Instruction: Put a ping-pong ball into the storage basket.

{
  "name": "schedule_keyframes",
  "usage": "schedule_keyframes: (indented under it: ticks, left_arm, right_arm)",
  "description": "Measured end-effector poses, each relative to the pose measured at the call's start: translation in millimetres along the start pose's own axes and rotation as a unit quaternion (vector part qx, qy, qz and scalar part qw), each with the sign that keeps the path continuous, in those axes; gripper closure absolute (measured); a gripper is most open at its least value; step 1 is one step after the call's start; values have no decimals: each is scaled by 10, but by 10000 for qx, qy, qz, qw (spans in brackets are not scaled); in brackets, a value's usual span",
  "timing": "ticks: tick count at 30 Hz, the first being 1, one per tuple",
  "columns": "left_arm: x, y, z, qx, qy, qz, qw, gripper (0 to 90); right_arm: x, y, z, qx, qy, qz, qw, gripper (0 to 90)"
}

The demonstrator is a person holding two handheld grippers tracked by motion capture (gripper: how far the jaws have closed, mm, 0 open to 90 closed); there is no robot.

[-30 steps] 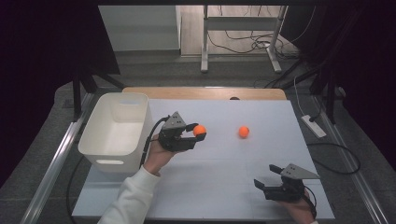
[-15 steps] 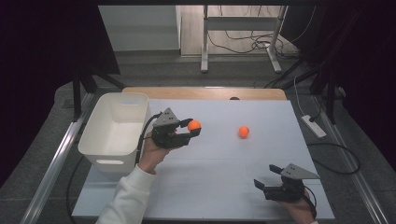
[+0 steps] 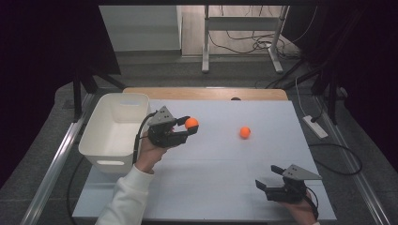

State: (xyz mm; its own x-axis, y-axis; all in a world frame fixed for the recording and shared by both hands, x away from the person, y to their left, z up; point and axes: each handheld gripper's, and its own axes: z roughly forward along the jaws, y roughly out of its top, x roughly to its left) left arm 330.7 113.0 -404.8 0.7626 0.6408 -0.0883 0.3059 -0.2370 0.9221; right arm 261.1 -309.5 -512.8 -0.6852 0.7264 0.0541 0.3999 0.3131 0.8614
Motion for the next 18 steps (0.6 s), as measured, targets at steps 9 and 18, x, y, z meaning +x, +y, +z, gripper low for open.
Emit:
schedule_keyframes:
  ticks: [9, 18]
  left_arm:
    - [26, 6, -42, -54, 47, -23, 10000, 509]
    - [-2, 140, -115, -120, 221, 145, 9996, 509]
  right_arm:
    - [4, 4, 0, 3, -17, -14, 10000, 126]
    - [-1, 9, -6, -19, -6, -22, 10000, 126]
